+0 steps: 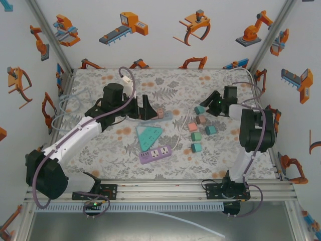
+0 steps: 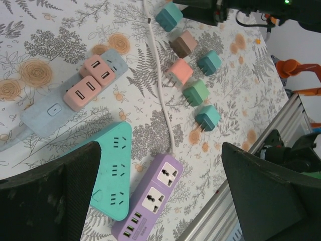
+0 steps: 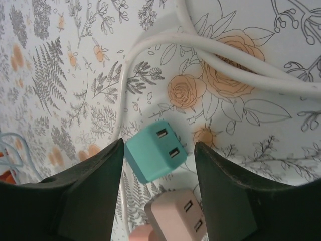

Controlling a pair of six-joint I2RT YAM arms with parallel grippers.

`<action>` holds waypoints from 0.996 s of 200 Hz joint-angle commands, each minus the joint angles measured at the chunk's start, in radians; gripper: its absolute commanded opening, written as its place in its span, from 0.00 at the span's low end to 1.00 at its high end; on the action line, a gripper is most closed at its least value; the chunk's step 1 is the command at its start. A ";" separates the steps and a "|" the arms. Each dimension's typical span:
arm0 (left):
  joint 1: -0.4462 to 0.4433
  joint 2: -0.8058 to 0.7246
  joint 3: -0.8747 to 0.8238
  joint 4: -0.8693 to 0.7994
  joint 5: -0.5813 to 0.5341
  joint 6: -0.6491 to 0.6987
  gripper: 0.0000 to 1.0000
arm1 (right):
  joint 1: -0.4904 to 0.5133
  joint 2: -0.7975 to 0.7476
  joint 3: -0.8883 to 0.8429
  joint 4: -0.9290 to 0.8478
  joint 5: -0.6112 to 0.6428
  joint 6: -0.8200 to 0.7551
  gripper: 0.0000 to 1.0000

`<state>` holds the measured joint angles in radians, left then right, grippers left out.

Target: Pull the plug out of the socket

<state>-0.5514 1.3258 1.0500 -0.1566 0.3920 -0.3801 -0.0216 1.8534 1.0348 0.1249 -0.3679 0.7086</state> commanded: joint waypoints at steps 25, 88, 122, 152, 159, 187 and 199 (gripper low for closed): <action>0.002 0.064 0.057 -0.036 -0.167 -0.090 0.97 | 0.093 -0.234 0.057 -0.038 0.054 -0.310 0.56; 0.010 0.171 0.101 0.023 -0.208 -0.137 0.98 | 0.360 -0.301 0.173 -0.051 -0.131 -0.986 0.68; 0.010 0.236 0.107 0.080 -0.219 -0.187 0.80 | 0.417 -0.258 0.212 -0.168 -0.316 -1.345 0.85; 0.009 0.268 0.108 0.092 -0.268 -0.206 0.67 | 0.429 -0.151 0.336 -0.397 -0.430 -1.552 0.87; 0.010 0.275 0.109 0.094 -0.272 -0.207 0.64 | 0.436 -0.126 0.364 -0.444 -0.426 -1.589 0.88; 0.013 0.314 0.130 0.067 -0.274 -0.204 0.53 | 0.450 -0.026 0.453 -0.575 -0.434 -1.684 0.89; 0.016 0.335 0.140 0.051 -0.267 -0.206 0.50 | 0.454 0.012 0.478 -0.591 -0.443 -1.690 0.89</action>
<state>-0.5442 1.6299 1.1450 -0.0921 0.1352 -0.5705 0.4175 1.8015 1.4452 -0.3153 -0.7490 -0.8429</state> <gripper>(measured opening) 0.524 0.885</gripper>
